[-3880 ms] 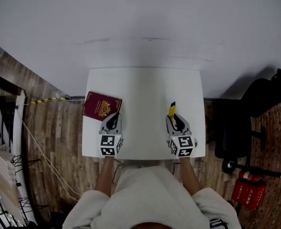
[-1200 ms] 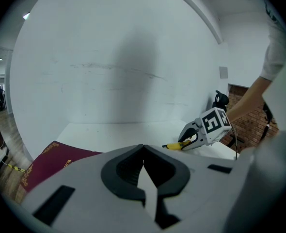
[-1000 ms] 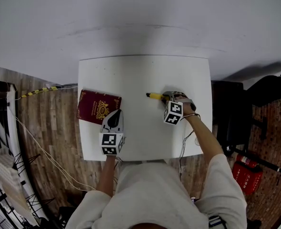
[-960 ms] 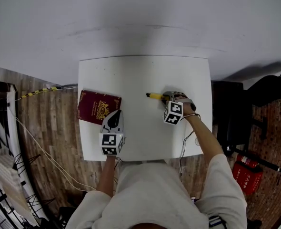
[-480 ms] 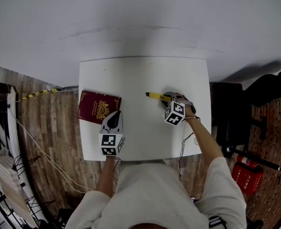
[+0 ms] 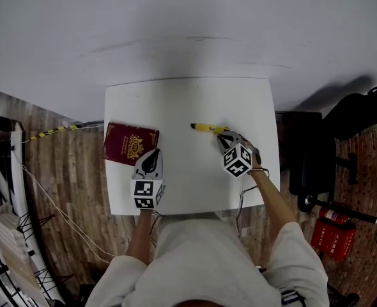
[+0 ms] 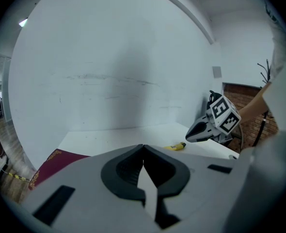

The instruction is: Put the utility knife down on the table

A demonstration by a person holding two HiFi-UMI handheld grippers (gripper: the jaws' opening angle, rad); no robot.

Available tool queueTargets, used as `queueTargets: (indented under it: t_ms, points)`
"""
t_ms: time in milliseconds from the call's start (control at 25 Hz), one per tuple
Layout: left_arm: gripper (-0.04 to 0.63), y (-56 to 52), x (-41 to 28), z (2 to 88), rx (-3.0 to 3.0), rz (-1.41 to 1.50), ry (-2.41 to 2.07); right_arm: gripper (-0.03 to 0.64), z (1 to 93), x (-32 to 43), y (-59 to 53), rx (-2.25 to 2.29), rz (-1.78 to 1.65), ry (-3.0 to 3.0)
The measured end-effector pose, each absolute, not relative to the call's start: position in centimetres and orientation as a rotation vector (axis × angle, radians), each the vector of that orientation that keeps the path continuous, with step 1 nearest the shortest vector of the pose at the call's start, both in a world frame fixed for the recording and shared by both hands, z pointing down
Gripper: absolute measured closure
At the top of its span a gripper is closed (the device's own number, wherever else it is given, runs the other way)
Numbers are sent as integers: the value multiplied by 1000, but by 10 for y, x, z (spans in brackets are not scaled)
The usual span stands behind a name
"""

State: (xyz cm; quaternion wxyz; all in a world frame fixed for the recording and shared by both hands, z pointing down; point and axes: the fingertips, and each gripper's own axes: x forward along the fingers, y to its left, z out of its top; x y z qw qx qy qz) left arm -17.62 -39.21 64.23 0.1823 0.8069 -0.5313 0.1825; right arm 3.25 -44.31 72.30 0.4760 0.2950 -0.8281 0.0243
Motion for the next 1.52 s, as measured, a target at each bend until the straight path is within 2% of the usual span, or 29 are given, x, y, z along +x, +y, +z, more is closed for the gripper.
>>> queueTargets:
  t_ms: [480, 1000, 1520]
  points:
    - [589, -376, -150, 614, 2327, 505, -1530, 618, 673, 59, -416, 1008, 239, -2184]
    - [588, -361, -127, 555, 2420, 429, -1626, 618, 578, 68, -387, 1278, 189, -2378]
    - [588, -357, -106, 505, 2502, 332, -1690, 618, 523, 85, -377, 1433, 85, -2448]
